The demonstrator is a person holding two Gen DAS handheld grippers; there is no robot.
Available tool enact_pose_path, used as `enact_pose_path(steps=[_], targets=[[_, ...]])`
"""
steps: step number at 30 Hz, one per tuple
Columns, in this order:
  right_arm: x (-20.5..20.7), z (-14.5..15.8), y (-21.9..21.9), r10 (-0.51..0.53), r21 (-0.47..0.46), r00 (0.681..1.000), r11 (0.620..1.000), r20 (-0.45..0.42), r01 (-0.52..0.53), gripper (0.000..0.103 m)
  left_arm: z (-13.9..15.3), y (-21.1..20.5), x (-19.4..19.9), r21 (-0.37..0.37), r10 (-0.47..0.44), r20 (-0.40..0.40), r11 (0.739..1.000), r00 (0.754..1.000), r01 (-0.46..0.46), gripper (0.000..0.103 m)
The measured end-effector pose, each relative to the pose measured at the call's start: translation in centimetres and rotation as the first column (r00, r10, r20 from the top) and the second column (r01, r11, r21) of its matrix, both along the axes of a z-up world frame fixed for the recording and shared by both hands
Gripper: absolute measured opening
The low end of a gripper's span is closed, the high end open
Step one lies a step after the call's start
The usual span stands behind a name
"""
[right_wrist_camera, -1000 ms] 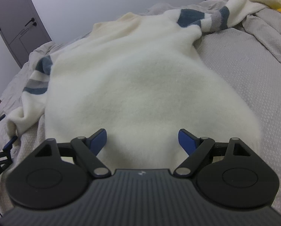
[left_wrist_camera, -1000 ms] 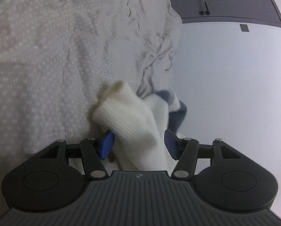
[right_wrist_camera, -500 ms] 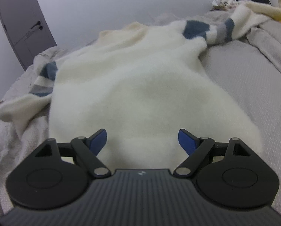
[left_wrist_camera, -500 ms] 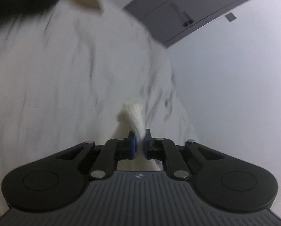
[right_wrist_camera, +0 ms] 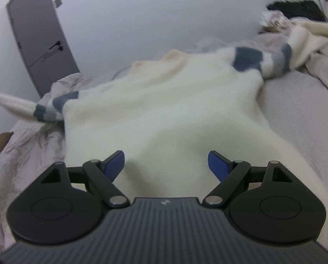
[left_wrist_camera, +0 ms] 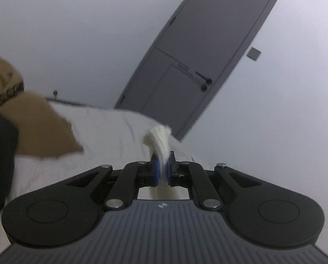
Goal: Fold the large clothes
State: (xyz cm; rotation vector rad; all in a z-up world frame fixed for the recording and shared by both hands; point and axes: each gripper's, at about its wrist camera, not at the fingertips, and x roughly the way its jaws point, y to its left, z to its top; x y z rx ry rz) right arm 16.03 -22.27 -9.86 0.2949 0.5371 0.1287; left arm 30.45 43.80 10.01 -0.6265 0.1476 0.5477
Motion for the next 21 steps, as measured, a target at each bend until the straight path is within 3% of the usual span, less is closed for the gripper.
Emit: enact_pose_path(steps=[4, 9, 12, 14, 19, 21], targets=[[1.4, -0.1, 0.6, 0.017, -0.006, 1.0, 1.0, 0.001, -0.017, 0.085, -2.4, 3.5, 3.7, 0.057, 0.079, -0.068, 0.996, 0.995, -0.075, 0.008], [3.3, -0.9, 1.2, 0.008, -0.019, 1.0, 1.0, -0.024, -0.008, 0.087, -10.0, 6.8, 6.7, 0.057, 0.125, -0.216, 0.992, 0.968, -0.115, 0.008], [4.3, -1.5, 1.3, -0.005, -0.008, 0.999, 1.0, -0.052, 0.005, 0.087, -14.9, 7.3, 7.7, 0.099, 0.129, -0.355, 0.99, 0.926, -0.1, 0.008], [4.5, -2.2, 1.5, 0.003, -0.008, 0.998, 1.0, -0.063, -0.004, 0.087, -17.5, 7.7, 7.1, 0.059, 0.125, -0.391, 0.992, 0.912, -0.11, 0.008], [5.1, -2.7, 1.9, 0.002, -0.019, 0.996, 1.0, -0.087, -0.003, 0.087, -19.1, 7.9, 4.9, -0.007, 0.088, -0.419, 0.995, 0.904, -0.1, 0.009], [4.9, -2.5, 1.6, 0.002, -0.003, 0.997, 1.0, -0.083, -0.002, 0.087, -18.6, 7.5, 4.4, -0.015, 0.077, -0.434, 0.996, 0.898, -0.092, 0.023]])
